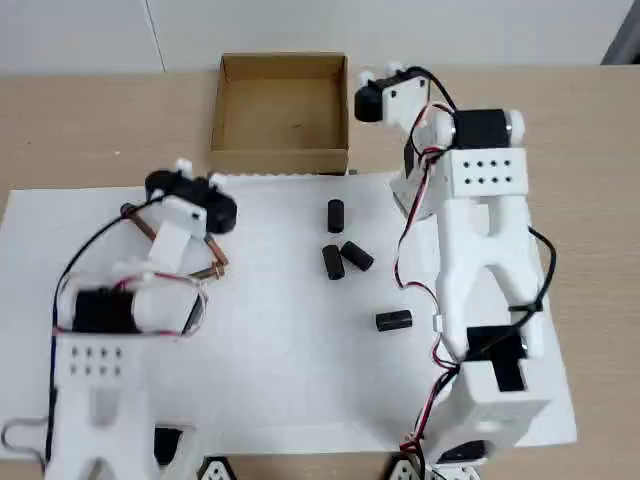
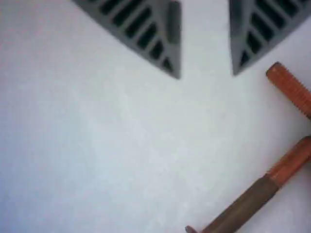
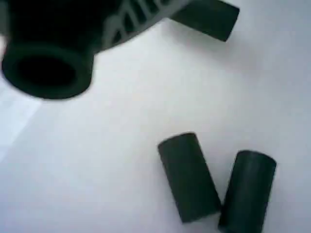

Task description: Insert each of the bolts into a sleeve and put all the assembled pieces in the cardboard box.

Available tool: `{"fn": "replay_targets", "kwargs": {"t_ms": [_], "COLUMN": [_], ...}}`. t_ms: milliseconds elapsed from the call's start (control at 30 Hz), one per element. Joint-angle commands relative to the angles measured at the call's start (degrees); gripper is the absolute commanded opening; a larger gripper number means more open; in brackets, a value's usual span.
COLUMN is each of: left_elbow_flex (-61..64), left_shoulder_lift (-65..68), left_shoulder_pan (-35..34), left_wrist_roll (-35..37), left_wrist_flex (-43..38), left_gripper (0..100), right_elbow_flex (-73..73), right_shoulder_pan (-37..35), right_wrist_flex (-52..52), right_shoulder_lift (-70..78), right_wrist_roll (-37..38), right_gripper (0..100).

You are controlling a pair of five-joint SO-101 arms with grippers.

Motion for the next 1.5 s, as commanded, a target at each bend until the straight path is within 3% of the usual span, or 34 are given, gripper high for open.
{"fn": "replay_targets", "kwargs": {"t_ms": [0,433,667,867,1467], "left_elbow_flex": [-12.00,-36.88,-44.35,-50.51,-56.04], "left_shoulder_lift": [10.29,36.31,43.78,50.90,60.31], "left_shoulder_pan": [-0.18,-0.44,-7.30,-12.13,-13.10], "left_wrist_roll": [3.52,19.87,25.14,36.57,37.63], "left_wrist_flex": [2.99,4.84,4.84,4.84,2.11], "left_gripper": [4,4,4,4,6], "right_elbow_flex": [2.99,13.54,15.82,16.44,16.44], "right_shoulder_pan": [2.59,11.56,13.14,13.14,12.70], "right_wrist_flex": [0.84,0.57,0.48,0.04,-0.75], "right_shoulder_lift": [-5.32,-11.47,-13.93,-14.46,-14.55], "right_wrist_roll": [-1.14,-3.60,-3.60,-4.57,-7.82], "right_gripper": [0.3,0.6,0.6,0.6,0.6]}}
